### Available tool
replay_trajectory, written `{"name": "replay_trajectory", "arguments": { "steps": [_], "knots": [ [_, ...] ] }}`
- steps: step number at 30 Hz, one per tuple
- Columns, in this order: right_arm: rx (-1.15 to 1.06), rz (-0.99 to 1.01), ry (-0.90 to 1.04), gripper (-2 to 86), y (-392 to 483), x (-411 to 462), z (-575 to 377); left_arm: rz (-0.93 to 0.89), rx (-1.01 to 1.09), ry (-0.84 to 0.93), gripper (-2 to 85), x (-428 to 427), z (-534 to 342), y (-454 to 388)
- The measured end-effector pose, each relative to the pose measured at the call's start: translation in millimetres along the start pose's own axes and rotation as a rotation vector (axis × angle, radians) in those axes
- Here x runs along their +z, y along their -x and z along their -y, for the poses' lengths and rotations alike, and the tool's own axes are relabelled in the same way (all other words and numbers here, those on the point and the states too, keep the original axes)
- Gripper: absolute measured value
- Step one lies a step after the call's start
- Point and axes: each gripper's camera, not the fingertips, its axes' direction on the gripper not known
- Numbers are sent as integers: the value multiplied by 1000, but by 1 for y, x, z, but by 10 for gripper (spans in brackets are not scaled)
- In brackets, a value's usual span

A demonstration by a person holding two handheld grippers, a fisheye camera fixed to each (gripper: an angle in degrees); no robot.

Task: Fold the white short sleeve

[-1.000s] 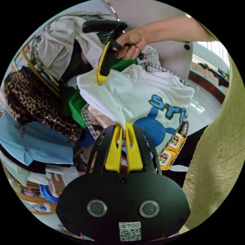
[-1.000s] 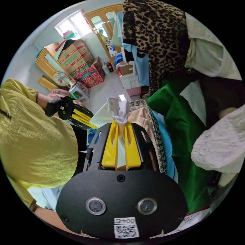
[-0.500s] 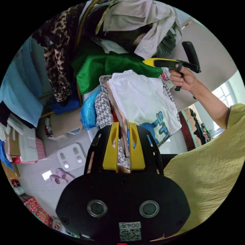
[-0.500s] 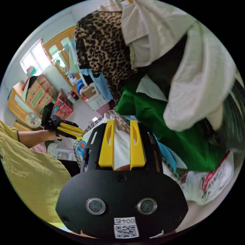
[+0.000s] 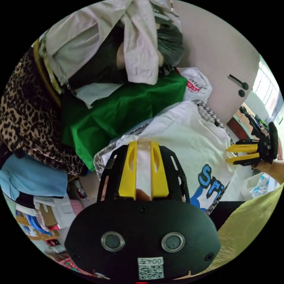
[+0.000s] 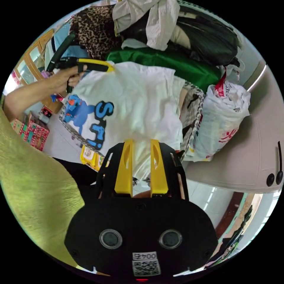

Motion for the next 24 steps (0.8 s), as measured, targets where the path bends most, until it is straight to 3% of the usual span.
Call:
{"name": "replay_trajectory", "arguments": {
  "steps": [9, 17, 24],
  "knots": [
    [-93, 41, 142, 72, -47, 77, 4, -153, -138, 9, 34, 38, 6, 31],
    [-32, 97, -218, 52, -98, 2, 40, -108, -125, -24, 19, 18, 33, 23],
    [-55, 74, -165, 65, -109, 58, 103, -46, -146, -88, 14, 3, 48, 7]
  ]
}}
